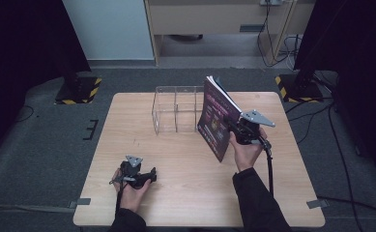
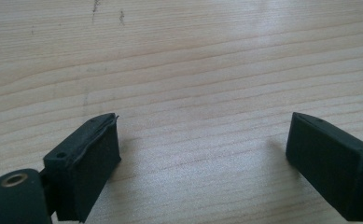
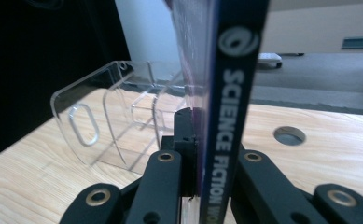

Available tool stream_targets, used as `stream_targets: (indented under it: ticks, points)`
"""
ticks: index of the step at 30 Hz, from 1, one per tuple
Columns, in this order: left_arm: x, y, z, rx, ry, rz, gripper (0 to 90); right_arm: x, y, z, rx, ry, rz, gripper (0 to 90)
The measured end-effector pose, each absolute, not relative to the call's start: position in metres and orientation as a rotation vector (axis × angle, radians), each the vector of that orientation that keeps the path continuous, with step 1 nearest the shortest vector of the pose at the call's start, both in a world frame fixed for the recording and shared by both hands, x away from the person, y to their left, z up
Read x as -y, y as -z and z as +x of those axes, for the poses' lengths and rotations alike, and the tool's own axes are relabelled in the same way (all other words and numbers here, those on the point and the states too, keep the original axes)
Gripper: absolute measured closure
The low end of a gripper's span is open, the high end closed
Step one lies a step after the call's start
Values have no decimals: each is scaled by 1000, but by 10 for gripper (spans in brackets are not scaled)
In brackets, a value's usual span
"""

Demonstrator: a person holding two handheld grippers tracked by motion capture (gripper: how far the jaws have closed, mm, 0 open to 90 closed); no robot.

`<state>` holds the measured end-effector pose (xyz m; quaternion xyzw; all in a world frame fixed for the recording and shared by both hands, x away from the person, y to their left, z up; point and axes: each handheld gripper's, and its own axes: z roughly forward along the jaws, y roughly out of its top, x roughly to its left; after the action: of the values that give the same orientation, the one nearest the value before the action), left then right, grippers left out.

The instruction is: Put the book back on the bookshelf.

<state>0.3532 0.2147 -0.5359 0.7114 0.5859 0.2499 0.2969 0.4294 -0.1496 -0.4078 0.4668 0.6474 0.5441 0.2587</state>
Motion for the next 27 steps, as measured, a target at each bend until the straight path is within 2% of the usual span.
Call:
stream_targets:
  ticks: [16, 27]
  points:
    - [-215, 536, 353, -1557, -664, 1891, 86, 123, 390, 465, -1700, -1441, 1204, 844]
    - [-215, 536, 353, -1557, -664, 1892, 86, 119, 397, 489, -1654, -1402, 1219, 844]
